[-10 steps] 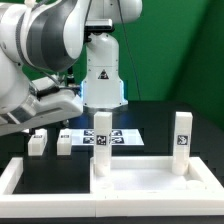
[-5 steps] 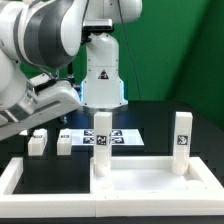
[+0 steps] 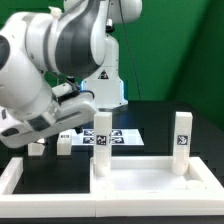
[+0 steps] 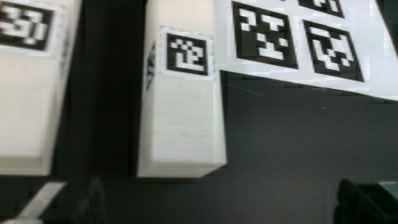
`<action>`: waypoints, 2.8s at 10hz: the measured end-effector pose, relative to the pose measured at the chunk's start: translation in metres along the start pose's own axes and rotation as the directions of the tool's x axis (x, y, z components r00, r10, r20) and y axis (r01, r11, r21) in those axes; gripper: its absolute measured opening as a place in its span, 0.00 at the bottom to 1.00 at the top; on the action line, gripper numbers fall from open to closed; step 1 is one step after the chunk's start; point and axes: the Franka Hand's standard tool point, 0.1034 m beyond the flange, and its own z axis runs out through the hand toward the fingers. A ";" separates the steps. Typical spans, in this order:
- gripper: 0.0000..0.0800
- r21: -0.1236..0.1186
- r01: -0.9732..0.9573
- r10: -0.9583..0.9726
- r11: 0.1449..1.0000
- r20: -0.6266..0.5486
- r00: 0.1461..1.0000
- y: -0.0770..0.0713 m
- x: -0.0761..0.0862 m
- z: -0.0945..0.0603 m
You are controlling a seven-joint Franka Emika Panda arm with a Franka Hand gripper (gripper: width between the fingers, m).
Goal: Assemble desk
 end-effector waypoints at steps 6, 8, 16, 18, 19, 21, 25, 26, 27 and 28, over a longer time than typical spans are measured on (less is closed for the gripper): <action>0.81 -0.005 -0.005 0.005 1.000 -0.002 1.000 0.003 0.001 0.007; 0.81 -0.004 -0.006 0.006 1.000 0.016 1.000 -0.001 0.001 0.016; 0.81 0.008 -0.016 0.016 1.000 0.040 0.999 0.001 -0.005 0.031; 0.81 0.012 -0.018 0.017 1.000 0.043 0.999 0.003 -0.006 0.033; 0.81 0.016 -0.020 0.020 1.000 0.041 0.999 0.005 -0.007 0.033; 0.81 0.012 -0.022 0.021 1.000 0.035 0.999 0.007 -0.006 0.032; 0.81 0.001 -0.070 0.070 0.998 0.056 0.996 0.005 -0.007 0.039; 0.81 -0.006 -0.108 0.108 0.994 0.064 0.992 0.005 -0.007 0.042; 0.81 -0.014 -0.203 0.204 0.979 0.070 0.977 0.005 -0.006 0.045; 0.81 -0.016 -0.238 0.239 0.971 0.073 0.968 0.007 -0.006 0.048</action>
Offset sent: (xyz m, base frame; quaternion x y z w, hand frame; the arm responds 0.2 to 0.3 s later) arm 0.0000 0.0000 0.0000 0.0000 0.0000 0.0000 1.0000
